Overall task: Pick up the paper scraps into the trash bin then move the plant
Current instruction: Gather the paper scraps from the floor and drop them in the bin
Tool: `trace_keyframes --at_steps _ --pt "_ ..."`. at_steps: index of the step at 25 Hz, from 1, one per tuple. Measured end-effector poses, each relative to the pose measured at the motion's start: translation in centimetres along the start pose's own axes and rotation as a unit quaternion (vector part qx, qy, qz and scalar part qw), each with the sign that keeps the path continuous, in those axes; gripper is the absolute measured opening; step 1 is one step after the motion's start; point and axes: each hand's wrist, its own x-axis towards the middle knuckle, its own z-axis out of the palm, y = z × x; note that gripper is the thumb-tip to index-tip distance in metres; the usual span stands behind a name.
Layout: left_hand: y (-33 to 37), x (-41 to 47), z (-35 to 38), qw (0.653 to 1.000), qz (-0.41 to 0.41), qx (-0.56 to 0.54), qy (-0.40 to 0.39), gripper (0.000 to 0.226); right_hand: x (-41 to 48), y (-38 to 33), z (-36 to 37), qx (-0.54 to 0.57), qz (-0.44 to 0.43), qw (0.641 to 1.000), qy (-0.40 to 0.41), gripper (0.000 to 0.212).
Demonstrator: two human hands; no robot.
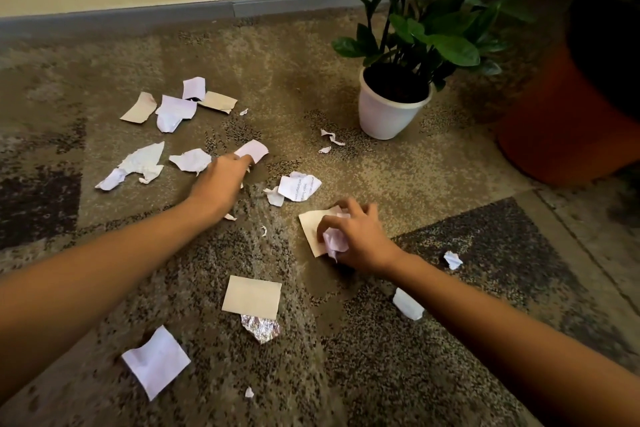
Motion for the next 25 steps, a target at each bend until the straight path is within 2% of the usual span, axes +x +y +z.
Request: trace_keyframes --at_steps 3,5,8,11,15,18,22,25 --pt "-0.1 -0.2 -0.7 0.999 -0.010 -0.041 0.021 0.049 -0.5 -0.4 0.6 0.044 -0.008 0.998 0.032 0.019" --pt "0.5 -0.6 -1.2 0.990 -0.027 -0.122 0.067 0.052 -1.2 -0.3 0.6 0.069 -0.024 0.996 0.053 0.015" --pt "2.7 -1.3 -2.8 0.949 -0.088 -0.272 0.129 0.049 -2.5 0.3 -0.6 0.093 -0.034 0.989 0.107 0.011" --pt "6.0 -1.8 -4.7 0.903 -0.080 -0.414 0.087 0.052 -3.8 1.2 -3.2 0.077 -0.037 0.986 0.145 0.011" --pt "11.0 -2.4 -8.1 0.833 0.012 -0.552 0.027 0.051 -6.1 3.0 -8.6 0.034 -0.047 0.979 0.196 0.017" --pt "15.0 -2.8 -11.7 0.819 0.104 -0.564 0.016 0.051 -8.6 4.4 -13.4 -0.017 -0.033 0.979 0.202 0.014" --pt "20.0 -2.3 -17.4 0.847 0.234 -0.472 0.069 0.054 -12.5 6.5 -20.2 -0.083 -0.027 0.967 0.238 0.005" --pt "24.3 -1.5 -21.8 0.858 0.307 -0.396 0.116 0.056 -14.7 9.2 -25.0 -0.106 0.000 0.949 0.299 0.003"
